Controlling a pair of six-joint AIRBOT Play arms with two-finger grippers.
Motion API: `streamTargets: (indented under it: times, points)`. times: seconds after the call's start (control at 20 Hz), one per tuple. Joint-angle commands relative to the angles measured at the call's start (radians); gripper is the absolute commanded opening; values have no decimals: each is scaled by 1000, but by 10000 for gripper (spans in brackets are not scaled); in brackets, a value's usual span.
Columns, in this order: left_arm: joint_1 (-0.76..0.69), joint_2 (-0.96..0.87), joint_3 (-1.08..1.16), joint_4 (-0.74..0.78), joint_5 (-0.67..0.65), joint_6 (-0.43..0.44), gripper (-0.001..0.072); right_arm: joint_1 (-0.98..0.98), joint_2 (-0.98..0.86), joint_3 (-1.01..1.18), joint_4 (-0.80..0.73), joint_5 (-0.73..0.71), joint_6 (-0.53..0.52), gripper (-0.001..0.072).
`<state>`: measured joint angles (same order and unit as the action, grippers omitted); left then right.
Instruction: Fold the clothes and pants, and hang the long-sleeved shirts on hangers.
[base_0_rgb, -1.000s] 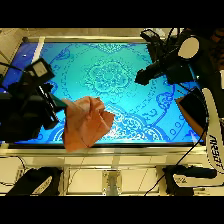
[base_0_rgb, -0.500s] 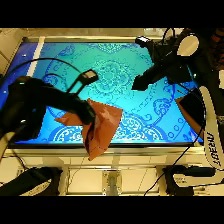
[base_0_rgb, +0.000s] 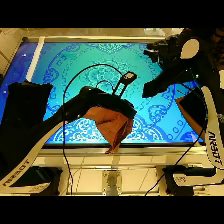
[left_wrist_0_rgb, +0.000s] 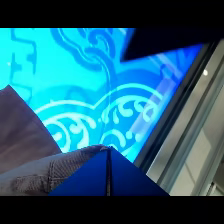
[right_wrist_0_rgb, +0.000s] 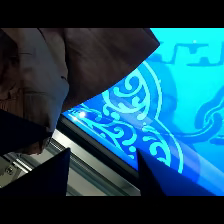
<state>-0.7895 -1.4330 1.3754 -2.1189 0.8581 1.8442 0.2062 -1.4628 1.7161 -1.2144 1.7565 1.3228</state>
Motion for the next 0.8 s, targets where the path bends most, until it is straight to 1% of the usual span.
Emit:
streamTargets:
  times: [0.0,0.05,0.15,0.2,0.25,0.3,0.35,0.45,0.55,0.6,0.65,0.7,0.75]
  points:
    - [26,-21,27,-10,-95,-66,-7,-10,38,-154,55,-74,29,541]
    - [38,-21,27,-10,-113,-68,-7,-10,58,-216,46,-113,29,552]
    - [63,-16,27,-10,-111,-61,-1,-13,89,-301,-34,-130,30,554]
    - [78,-5,27,-10,-98,-46,114,-13,99,-322,-66,-123,30,554]
    - [94,14,27,-10,-92,-30,440,-13,109,-333,-82,-122,30,554]
    - [109,38,27,-10,-92,-21,684,-13,117,-335,-77,-129,30,554]
    - [127,69,27,-9,-87,-1,705,-13,124,-335,-69,-143,30,554]
    - [171,134,27,37,-36,30,704,-12,133,-335,-49,-165,30,554]
    - [219,188,27,190,64,31,700,-12,133,-335,-30,-183,30,554]
    - [243,202,27,282,118,38,693,-12,132,-335,-29,-220,18,554]
    - [269,205,27,350,175,64,679,-12,130,-335,-39,-278,-2,554]
    - [300,200,27,364,225,101,640,-12,123,-335,-55,-344,-4,554]
    - [329,191,26,353,263,122,640,-12,106,-335,-57,-397,-4,554]
